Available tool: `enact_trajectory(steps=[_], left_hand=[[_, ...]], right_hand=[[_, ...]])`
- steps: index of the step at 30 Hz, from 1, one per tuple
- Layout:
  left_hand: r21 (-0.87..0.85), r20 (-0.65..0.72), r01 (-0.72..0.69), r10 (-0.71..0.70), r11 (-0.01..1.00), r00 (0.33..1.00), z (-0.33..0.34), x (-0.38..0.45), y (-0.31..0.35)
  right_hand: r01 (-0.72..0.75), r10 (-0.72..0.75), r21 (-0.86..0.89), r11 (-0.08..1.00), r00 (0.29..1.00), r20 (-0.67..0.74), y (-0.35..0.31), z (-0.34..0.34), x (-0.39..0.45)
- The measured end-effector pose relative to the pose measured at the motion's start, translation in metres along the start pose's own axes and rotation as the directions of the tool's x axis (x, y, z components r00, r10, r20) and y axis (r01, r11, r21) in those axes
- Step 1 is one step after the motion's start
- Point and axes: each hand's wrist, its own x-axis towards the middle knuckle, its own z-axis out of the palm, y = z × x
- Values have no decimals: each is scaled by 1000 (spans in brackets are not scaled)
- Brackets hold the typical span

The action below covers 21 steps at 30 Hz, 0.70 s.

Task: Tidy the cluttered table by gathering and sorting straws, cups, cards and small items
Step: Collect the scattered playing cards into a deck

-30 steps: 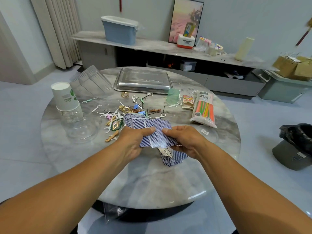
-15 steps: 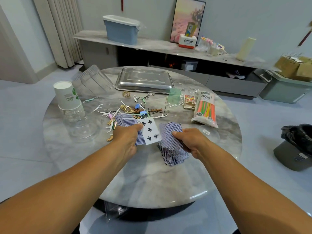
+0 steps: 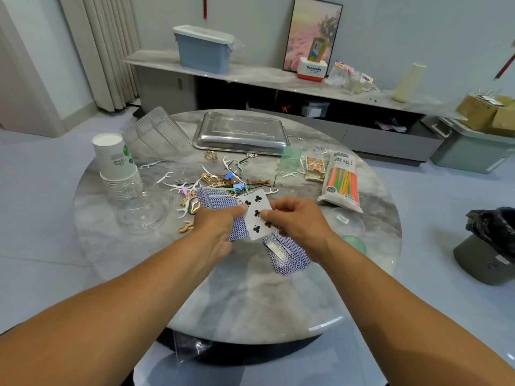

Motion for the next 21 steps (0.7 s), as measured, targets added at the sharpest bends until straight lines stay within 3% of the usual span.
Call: enact_trajectory(steps=[2, 4, 5, 7, 9, 11, 12, 13, 14, 15, 16, 18, 21], left_hand=[[-72, 46, 17, -14, 997, 999, 0, 0, 1], [-148, 108, 69, -53, 987, 993, 0, -3, 5], [-164, 126, 91, -71, 982, 990, -1, -5, 7], [-148, 139, 94, -74, 985, 988, -1, -7, 9], [-104, 147, 75, -60, 992, 987, 1, -10, 8], [-78, 161, 54, -41, 995, 986, 3, -11, 6], [-69, 163, 44, -33, 997, 986, 3, -12, 5], [-59, 165, 42, -32, 997, 986, 4, -12, 3], [-50, 164, 43, -34, 998, 986, 4, -11, 2], [-39, 160, 37, -31, 999, 987, 4, -11, 0], [-28, 161, 27, -22, 999, 987, 5, -12, -2], [-5, 187, 2, -1, 1000, 982, 7, -15, -5], [-10, 246, 12, -9, 1000, 969, 8, -18, -5]], right_hand=[[59, -75, -105, 993, 984, -164, 0, -6, 3], [46, -200, -435, 899, 927, -316, 6, -20, 8], [10, -262, -633, 774, 916, -305, 11, -27, 9], [-30, -265, -867, 497, 946, -185, 25, -34, 10], [-53, -124, -944, 325, 987, -98, 39, -28, 8], [-65, -24, -968, 241, 997, -73, 46, -21, 6], [-63, -18, -965, 256, 997, -70, 44, -19, 6], [-78, -32, -922, 380, 995, -98, 39, -19, 6], [-91, -26, -795, 600, 991, -133, 35, -19, 7], [-91, 18, -537, 839, 990, -140, 28, -18, 7], [-105, 83, -257, 961, 992, -95, 22, -16, 6], [-155, 156, -11, 988, 986, 66, 15, -10, 4], [-175, 169, 39, 984, 977, 127, 18, -2, 4]])
